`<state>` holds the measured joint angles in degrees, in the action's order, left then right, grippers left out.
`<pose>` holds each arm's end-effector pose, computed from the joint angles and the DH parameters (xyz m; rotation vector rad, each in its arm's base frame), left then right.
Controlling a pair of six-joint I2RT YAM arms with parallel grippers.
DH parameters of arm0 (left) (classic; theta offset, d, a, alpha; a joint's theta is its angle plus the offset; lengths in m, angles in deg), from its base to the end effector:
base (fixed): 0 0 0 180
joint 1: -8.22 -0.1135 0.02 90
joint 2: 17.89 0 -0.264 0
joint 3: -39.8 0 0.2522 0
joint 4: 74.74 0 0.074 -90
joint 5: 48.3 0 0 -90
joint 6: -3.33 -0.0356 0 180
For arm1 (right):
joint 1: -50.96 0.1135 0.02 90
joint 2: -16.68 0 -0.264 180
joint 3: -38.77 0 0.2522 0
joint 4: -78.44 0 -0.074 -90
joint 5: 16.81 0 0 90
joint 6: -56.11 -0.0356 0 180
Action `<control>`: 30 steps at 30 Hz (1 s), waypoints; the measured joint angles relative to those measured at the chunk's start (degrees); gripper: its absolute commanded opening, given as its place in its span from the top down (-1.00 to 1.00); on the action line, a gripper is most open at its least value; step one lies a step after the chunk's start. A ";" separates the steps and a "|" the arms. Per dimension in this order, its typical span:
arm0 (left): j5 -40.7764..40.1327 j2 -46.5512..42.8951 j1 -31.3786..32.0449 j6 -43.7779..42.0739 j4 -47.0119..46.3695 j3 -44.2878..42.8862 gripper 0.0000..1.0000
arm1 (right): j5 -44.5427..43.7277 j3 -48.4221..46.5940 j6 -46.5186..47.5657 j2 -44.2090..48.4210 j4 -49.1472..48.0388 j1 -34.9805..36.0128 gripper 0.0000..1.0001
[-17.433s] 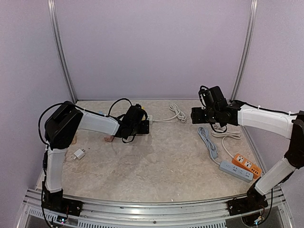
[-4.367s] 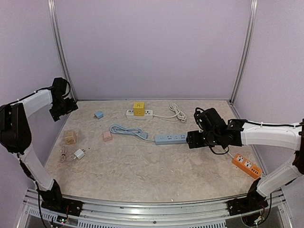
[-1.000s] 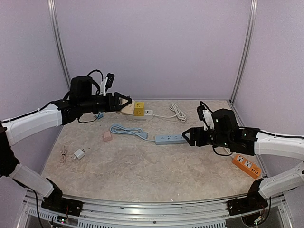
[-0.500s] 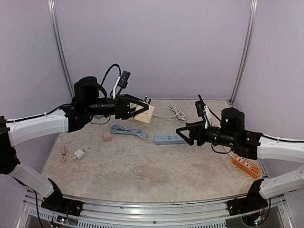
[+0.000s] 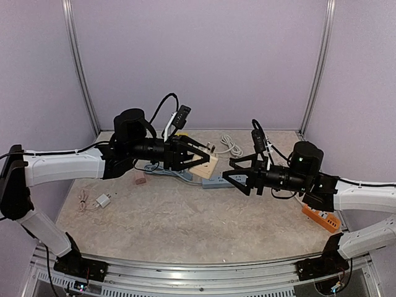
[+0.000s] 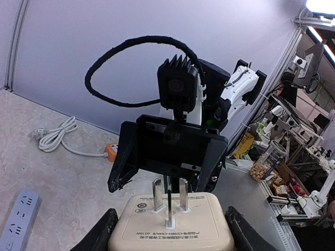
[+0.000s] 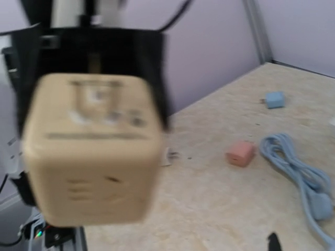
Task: Insert the plug
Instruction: Pass from the left arm to the right
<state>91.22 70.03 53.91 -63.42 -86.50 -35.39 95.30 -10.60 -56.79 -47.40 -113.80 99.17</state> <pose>0.2276 -0.2719 0.3201 1.0694 1.4930 -1.5667 0.1602 0.1994 0.2823 -0.6971 1.6222 1.2425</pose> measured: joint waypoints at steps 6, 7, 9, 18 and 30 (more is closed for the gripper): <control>0.57 1.33 1.16 -0.04 -0.61 -1.05 0.28 | 1.07 -0.90 2.12 -2.40 -0.76 2.16 -0.57; 0.79 1.42 1.33 -0.07 -0.63 -1.20 0.28 | 1.18 -1.09 2.29 -2.89 -0.92 2.32 -0.57; 1.14 1.77 1.79 -0.26 -0.74 -1.77 0.28 | 1.46 -1.18 2.40 -3.39 -1.16 2.45 -0.57; 2.14 1.95 2.99 -2.82 -0.98 -2.60 0.28 | 7.39 -1.18 1.05 -4.52 -4.28 2.54 -0.57; -1.66 4.61 3.74 2.05 0.57 -3.89 0.31 | 0.02 -1.55 10.25 -1.64 0.92 6.12 -0.68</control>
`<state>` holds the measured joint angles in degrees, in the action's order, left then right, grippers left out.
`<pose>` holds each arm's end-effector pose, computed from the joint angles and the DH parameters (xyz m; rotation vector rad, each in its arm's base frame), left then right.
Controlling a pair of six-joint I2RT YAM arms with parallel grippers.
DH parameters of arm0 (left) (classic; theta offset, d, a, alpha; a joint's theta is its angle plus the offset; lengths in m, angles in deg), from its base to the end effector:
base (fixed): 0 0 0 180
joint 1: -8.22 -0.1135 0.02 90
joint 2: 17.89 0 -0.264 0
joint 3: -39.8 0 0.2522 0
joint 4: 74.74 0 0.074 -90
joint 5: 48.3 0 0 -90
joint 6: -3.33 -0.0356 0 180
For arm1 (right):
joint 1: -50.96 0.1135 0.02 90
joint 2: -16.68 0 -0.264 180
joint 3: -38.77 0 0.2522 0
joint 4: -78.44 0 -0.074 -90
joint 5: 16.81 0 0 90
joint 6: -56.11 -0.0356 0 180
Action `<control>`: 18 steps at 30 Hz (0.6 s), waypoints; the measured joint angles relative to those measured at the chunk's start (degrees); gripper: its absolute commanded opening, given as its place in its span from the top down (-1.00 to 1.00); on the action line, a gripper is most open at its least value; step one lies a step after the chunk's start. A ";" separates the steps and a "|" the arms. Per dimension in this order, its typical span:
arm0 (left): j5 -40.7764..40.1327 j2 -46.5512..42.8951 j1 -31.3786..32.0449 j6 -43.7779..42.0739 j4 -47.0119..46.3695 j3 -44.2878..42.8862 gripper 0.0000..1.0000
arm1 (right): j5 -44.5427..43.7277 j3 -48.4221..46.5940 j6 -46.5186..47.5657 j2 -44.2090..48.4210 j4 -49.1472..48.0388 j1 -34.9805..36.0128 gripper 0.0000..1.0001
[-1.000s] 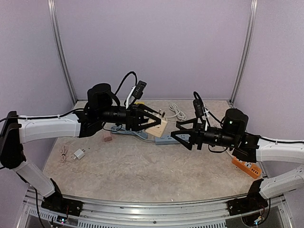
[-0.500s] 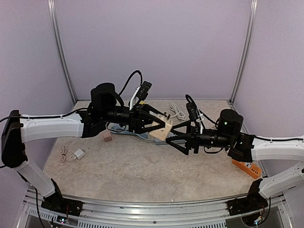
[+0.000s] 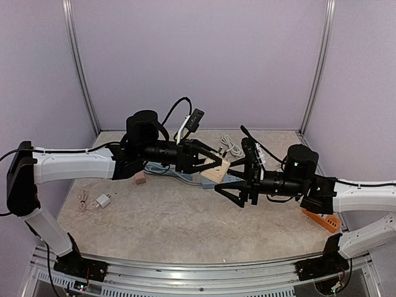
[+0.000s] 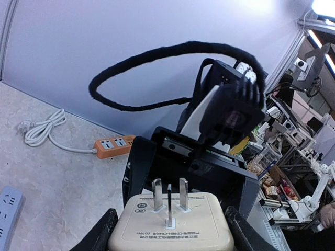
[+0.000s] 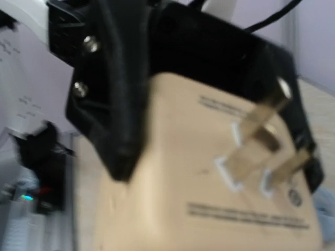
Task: Insert the plug
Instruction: Pass from the left arm to the right
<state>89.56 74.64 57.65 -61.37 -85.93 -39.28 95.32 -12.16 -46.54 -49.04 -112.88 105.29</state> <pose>0.2237 -0.3018 0.3147 1.0813 1.5347 -1.6165 0.1419 0.2207 0.2833 -0.9186 1.5127 1.1878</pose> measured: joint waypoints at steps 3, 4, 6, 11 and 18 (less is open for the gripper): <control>-0.39 0.68 -0.04 3.87 0.20 -0.28 0.32 | -7.58 -0.17 6.45 2.45 4.42 2.01 -0.72; -0.55 0.79 -0.13 5.09 0.57 -0.46 0.32 | -9.62 -0.17 8.39 3.06 5.33 2.47 -0.72; -0.90 0.92 -0.39 7.56 1.36 -0.79 0.32 | -15.30 -0.17 13.35 4.48 6.73 3.54 -0.73; -1.31 1.46 -1.79 13.90 2.97 -2.01 0.32 | -25.66 1.29 24.72 6.38 6.43 6.29 -0.75; 0.81 4.96 -2.62 20.20 4.39 -5.49 0.32 | -30.77 5.07 34.07 6.58 2.91 8.46 -0.77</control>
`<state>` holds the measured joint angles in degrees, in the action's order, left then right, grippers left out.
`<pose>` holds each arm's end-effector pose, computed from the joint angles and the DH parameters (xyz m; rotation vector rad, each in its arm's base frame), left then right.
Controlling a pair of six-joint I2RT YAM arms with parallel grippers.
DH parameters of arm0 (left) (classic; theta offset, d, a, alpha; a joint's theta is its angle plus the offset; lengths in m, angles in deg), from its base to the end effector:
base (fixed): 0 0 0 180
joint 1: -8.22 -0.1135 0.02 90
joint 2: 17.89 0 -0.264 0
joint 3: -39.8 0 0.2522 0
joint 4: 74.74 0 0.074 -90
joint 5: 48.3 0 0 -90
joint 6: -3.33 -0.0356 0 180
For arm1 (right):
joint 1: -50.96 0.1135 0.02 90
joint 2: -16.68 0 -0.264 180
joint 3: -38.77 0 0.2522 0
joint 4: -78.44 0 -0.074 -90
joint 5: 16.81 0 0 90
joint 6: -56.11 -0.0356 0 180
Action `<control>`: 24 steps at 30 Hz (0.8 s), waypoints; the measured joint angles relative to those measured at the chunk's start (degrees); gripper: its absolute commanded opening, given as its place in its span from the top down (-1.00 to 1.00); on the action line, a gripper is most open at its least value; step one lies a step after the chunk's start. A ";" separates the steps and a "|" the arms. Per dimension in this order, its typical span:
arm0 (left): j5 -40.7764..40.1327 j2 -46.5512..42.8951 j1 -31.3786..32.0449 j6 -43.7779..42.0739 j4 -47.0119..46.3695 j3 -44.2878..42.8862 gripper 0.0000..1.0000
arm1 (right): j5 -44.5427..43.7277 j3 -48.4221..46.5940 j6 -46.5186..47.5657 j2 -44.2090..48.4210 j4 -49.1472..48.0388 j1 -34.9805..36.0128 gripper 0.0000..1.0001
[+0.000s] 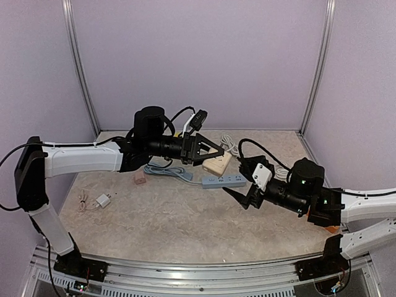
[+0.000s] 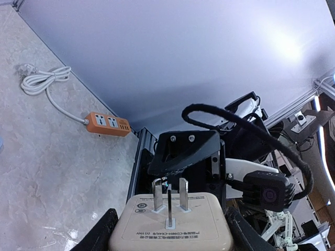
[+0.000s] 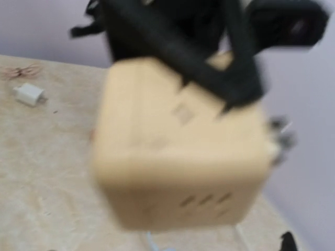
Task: Insert the plug
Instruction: Pass from the left arm to the right
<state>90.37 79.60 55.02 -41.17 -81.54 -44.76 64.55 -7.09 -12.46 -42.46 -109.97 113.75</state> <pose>0.2524 -0.3078 0.3084 0.7909 1.8851 -1.8204 0.1140 0.2100 0.2729 -1.0327 1.3150 0.4231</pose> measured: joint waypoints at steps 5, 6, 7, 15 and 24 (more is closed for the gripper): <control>1.86 1.99 0.15 2.45 0.35 -0.02 0.32 | -2.38 0.00 1.79 -0.02 -2.93 0.00 -0.81; 2.10 2.38 0.17 2.89 0.42 -0.02 0.32 | -2.60 0.00 1.95 -0.02 -3.37 0.02 -0.80; 2.23 2.73 0.22 3.23 0.46 -0.02 0.31 | -2.78 0.00 2.10 -0.02 -3.65 0.04 -0.80; 2.97 3.76 0.42 5.44 -0.09 -0.22 0.31 | -0.61 0.04 1.90 -1.07 -5.05 0.09 -0.79; 3.63 4.31 1.14 6.45 -1.60 -1.14 0.30 | 0.68 0.68 -2.47 -5.35 -10.34 0.11 -0.53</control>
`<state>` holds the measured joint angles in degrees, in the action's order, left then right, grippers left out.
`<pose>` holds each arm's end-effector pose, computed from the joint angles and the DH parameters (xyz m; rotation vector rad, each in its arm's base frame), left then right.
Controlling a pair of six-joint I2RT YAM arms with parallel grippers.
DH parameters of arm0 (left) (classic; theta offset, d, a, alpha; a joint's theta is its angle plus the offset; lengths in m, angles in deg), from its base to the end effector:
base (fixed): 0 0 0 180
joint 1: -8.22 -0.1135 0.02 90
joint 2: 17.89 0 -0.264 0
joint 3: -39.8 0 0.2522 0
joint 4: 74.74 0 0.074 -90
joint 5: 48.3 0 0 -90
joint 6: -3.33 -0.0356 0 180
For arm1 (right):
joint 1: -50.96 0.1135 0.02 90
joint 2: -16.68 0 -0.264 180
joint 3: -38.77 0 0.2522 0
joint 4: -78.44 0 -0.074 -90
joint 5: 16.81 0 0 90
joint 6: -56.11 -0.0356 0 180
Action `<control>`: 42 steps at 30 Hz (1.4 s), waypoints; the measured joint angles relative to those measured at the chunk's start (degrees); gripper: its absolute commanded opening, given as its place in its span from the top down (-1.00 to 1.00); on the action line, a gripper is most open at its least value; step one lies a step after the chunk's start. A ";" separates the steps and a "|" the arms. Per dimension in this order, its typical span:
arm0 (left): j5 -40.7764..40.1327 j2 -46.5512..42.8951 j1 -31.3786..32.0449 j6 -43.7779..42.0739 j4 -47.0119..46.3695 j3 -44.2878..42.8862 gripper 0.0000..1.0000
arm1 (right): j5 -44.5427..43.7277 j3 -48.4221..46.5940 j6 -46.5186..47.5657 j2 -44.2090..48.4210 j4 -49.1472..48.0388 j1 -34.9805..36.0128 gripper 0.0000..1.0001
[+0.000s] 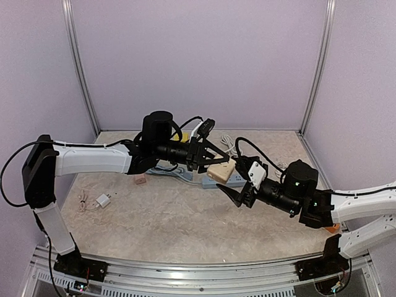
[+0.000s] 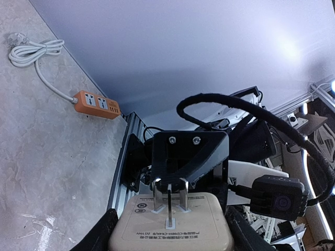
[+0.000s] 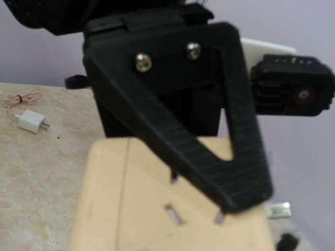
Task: Insert the plug
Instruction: Pass from the left arm to the right, then pass from the right arm to the left
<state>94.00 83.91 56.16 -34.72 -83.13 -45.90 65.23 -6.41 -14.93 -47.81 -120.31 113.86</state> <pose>0.2546 -0.3242 0.2891 0.7751 1.9968 -1.9384 0.1199 0.2235 0.2673 -0.9637 1.2794 0.4889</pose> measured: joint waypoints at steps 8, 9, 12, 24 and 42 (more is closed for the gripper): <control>0.04 0.26 -0.22 0.46 -0.07 -0.39 -0.06 | -0.48 -0.02 -2.60 -0.96 -1.49 -0.02 0.43; 0.07 0.26 -0.28 0.59 0.04 -0.39 -0.26 | -0.44 -0.02 -2.69 -0.96 -1.49 -0.02 0.47; 0.00 0.26 -0.22 0.02 0.22 -0.39 -0.96 | 0.17 0.00 -3.26 -0.87 -1.20 -0.02 0.57; -13.90 -14.03 -2.86 -24.04 9.01 4.92 -0.98 | 3.74 0.28 -12.09 5.95 3.78 -0.02 0.60; -18.08 -29.49 1.77 -89.90 5.77 20.35 -0.98 | 26.21 -9.40 -42.66 10.43 20.20 -2.19 0.46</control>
<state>75.92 54.42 57.93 -124.62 -77.36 -25.55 91.43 -15.81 -57.59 -37.39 -100.12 111.67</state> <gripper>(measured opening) 0.990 0.547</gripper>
